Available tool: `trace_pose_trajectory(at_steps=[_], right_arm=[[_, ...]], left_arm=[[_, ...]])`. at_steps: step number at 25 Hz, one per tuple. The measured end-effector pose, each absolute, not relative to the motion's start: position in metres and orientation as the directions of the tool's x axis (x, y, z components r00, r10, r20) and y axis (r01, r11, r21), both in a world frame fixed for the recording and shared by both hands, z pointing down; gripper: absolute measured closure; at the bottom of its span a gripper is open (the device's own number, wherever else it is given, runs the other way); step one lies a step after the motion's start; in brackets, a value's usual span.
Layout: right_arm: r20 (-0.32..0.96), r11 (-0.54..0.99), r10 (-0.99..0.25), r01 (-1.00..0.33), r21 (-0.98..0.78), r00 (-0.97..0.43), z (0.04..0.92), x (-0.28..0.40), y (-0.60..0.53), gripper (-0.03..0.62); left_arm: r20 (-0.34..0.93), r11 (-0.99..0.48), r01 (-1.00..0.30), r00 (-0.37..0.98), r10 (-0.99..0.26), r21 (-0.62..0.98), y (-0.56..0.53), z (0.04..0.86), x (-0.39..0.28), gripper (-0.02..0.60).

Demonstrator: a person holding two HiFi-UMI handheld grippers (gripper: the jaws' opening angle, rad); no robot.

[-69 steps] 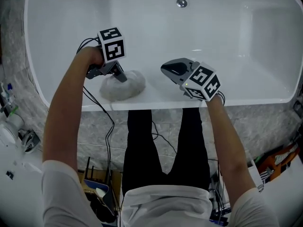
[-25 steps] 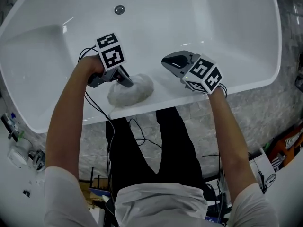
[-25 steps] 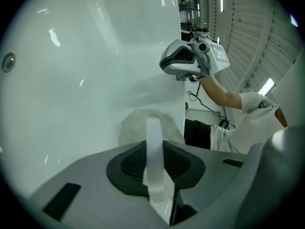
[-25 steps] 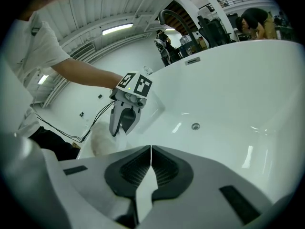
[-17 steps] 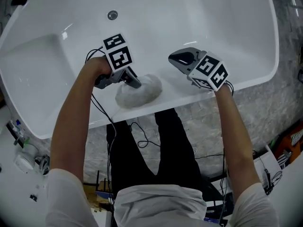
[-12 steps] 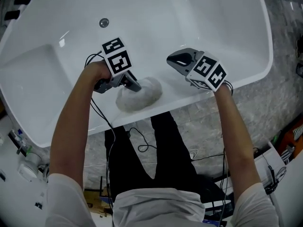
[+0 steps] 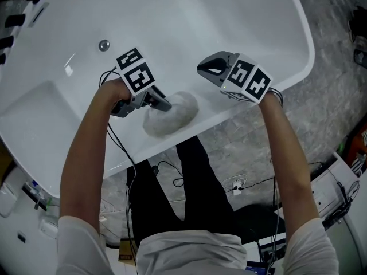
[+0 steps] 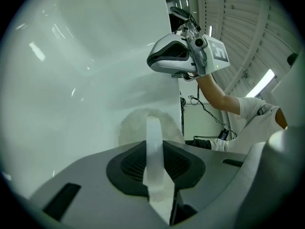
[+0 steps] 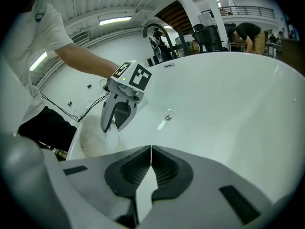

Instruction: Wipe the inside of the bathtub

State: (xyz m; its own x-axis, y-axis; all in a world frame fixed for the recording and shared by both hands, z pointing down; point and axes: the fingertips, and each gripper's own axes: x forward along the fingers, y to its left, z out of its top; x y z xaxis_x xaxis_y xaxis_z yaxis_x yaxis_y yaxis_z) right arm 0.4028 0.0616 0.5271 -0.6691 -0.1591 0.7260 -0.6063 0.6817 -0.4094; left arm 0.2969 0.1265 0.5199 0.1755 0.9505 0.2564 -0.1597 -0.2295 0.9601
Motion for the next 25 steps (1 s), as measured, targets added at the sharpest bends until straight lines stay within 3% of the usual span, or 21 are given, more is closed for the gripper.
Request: trace_pose_trajectory(at_steps=[6, 13, 25], right_arm=[[0.757, 0.651, -0.229, -0.674, -0.348, -0.612, 0.517, 0.427, 0.063, 0.572], [0.785, 0.572, -0.396, -0.797, -0.194, -0.475, 0.519, 0.357, 0.059, 0.572], [0.770, 0.399, -0.543, -0.909, -0.116, -0.336, 0.514, 0.343, 0.064, 0.572]], left_arm=[[0.251, -0.234, -0.114, 0.165, 0.954, 0.965, 0.128, 0.520, 0.319, 0.494], [0.259, -0.256, -0.039, 0.199, 0.945, 0.966, 0.138, 0.545, 0.232, 0.495], [0.271, -0.283, 0.070, 0.147, 0.951, 0.957, 0.142, 0.550, 0.230, 0.495]])
